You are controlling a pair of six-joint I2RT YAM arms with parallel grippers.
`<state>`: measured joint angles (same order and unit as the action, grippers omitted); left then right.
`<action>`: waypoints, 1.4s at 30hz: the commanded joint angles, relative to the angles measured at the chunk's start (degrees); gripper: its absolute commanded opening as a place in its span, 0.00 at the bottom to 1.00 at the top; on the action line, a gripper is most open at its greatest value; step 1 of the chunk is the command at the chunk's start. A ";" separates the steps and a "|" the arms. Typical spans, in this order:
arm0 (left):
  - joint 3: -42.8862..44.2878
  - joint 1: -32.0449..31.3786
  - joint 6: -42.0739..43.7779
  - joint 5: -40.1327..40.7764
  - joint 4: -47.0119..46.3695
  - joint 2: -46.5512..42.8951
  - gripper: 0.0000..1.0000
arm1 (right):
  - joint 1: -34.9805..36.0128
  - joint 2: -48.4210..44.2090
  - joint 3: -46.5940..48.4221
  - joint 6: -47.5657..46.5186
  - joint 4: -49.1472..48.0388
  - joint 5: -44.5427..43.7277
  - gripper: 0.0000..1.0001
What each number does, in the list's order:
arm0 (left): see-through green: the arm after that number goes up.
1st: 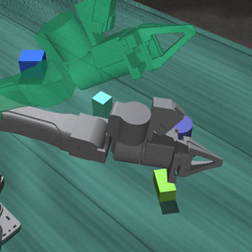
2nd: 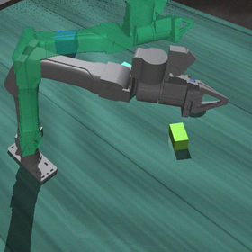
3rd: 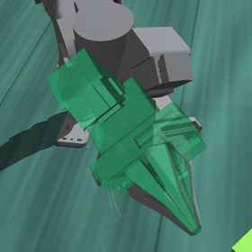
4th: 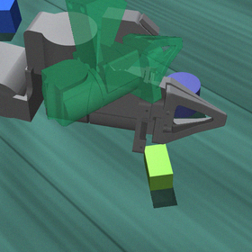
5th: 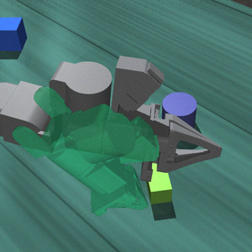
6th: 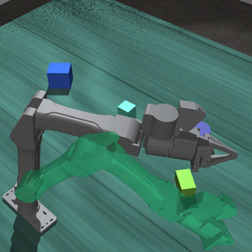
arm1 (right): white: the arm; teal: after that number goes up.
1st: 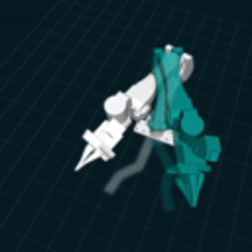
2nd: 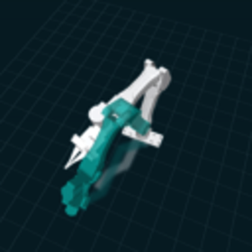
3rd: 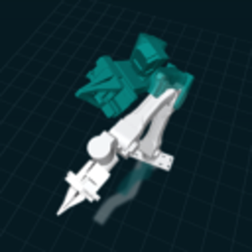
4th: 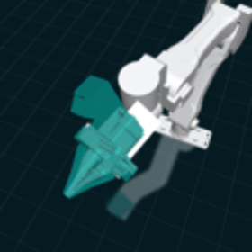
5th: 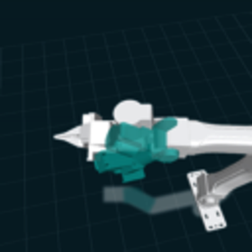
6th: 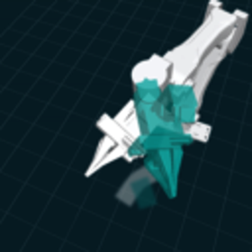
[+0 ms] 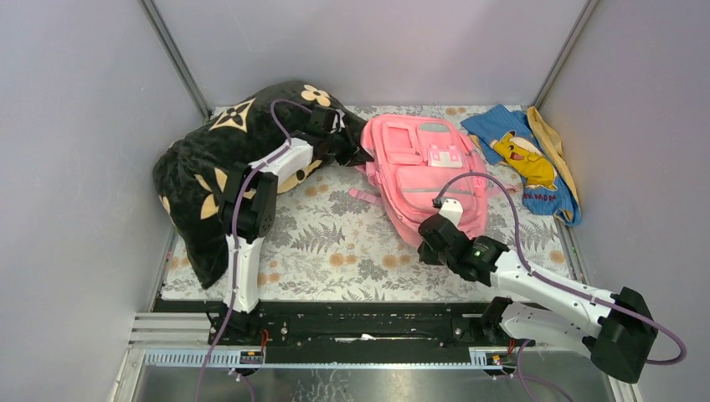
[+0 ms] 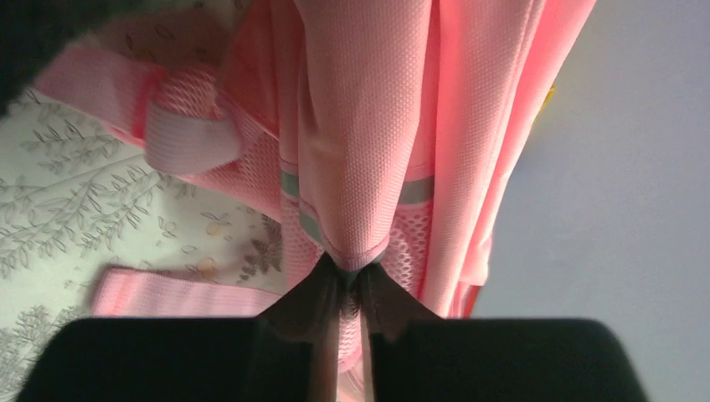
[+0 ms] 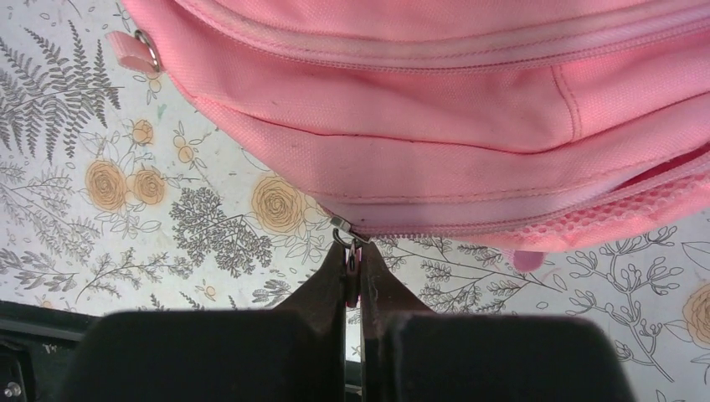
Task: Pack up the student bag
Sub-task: Zip the student bag at the center of the board.
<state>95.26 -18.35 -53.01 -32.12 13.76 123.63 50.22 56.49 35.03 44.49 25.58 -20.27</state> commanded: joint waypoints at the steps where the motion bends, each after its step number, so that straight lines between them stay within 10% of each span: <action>1: 4.06 1.75 2.00 6.26 -5.20 0.48 0.42 | 1.00 -0.47 4.76 -0.42 5.63 1.79 0.00; 6: -8.62 -2.88 8.41 14.15 -5.79 -16.09 0.98 | 0.97 4.55 6.92 0.25 -0.80 6.05 0.00; 15: -38.36 -16.72 -1.31 19.19 -3.54 -40.69 0.99 | 1.01 8.64 7.65 0.87 -7.37 6.28 0.00; 26: -48.73 -23.71 -9.57 16.93 -21.84 -38.64 0.99 | 1.02 12.38 9.55 -1.28 -8.66 7.46 0.00; 36: -44.69 -23.75 -11.65 19.70 -24.01 -30.90 0.73 | 1.02 11.11 8.96 -0.83 -9.48 7.64 0.00; 38: -42.59 -23.68 -10.94 19.78 -22.85 -29.03 0.50 | 1.01 11.03 9.00 -0.48 -9.03 7.51 0.00; 40: -41.53 -23.45 -11.20 20.69 -20.16 -28.36 0.04 | 1.02 11.08 9.30 -1.09 -8.13 7.53 0.00; 42: -42.89 -22.50 -11.58 23.64 -18.61 -31.22 0.00 | 1.00 10.46 9.40 -1.70 -6.79 7.23 0.00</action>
<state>51.48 -41.93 -64.53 -13.56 -5.72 94.98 50.54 69.21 41.21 43.75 20.34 -13.37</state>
